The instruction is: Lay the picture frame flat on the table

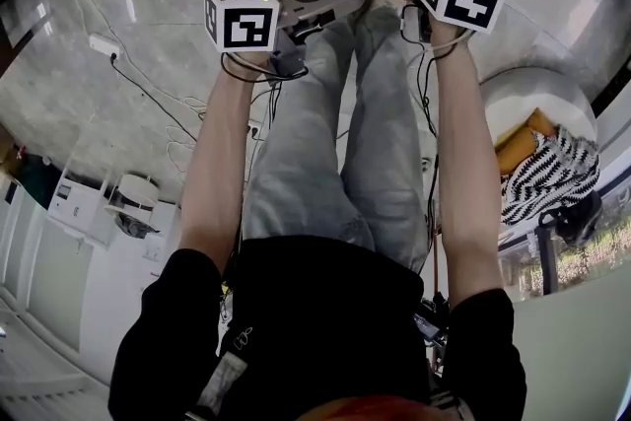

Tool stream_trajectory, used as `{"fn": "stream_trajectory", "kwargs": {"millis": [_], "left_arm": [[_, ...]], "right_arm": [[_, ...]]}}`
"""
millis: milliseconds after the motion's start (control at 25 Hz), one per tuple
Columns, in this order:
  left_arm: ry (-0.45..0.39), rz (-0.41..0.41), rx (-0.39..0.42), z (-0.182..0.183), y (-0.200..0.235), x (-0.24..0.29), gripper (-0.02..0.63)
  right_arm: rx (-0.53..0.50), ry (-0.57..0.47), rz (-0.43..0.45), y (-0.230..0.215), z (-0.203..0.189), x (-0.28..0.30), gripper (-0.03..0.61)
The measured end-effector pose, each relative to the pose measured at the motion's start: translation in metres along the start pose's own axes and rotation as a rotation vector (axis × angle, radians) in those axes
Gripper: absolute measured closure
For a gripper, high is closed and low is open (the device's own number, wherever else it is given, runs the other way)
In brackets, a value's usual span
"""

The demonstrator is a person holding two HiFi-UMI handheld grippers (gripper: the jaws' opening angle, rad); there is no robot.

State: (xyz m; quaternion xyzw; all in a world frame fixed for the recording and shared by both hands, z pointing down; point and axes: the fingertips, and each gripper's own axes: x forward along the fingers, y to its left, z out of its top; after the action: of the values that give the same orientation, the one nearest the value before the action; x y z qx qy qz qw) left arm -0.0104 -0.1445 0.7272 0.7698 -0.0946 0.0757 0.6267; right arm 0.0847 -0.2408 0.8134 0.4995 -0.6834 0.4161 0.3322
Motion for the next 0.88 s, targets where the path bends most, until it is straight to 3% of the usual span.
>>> {"fn": "stream_trajectory", "kwargs": {"millis": [80, 200, 320, 360, 560, 760, 880], "left_arm": [[-0.008, -0.007, -0.004, 0.002, -0.001, 0.004, 0.603], [-0.025, 0.001, 0.002, 0.003, -0.002, 0.007, 0.603], [-0.076, 0.032, 0.049, 0.011, -0.008, 0.009, 0.604], [-0.092, 0.036, 0.063, 0.014, -0.012, 0.01, 0.604], [-0.162, 0.111, 0.154, 0.038, -0.045, 0.011, 0.606], [-0.264, 0.163, 0.289, 0.083, -0.129, 0.007, 0.606], [-0.354, 0.269, 0.392, 0.117, -0.176, -0.007, 0.606]], "right_arm": [[-0.053, -0.003, -0.063, -0.006, -0.001, 0.001, 0.337], [-0.099, -0.016, -0.066, -0.005, -0.001, -0.001, 0.346], [-0.099, -0.071, -0.062, -0.011, 0.001, -0.018, 0.536], [-0.086, -0.098, -0.032, -0.01, 0.001, -0.026, 0.551], [-0.025, -0.198, 0.144, 0.009, 0.011, -0.078, 0.563], [-0.029, -0.301, 0.205, 0.025, 0.051, -0.156, 0.566], [-0.039, -0.387, 0.214, 0.034, 0.091, -0.204, 0.566]]}}
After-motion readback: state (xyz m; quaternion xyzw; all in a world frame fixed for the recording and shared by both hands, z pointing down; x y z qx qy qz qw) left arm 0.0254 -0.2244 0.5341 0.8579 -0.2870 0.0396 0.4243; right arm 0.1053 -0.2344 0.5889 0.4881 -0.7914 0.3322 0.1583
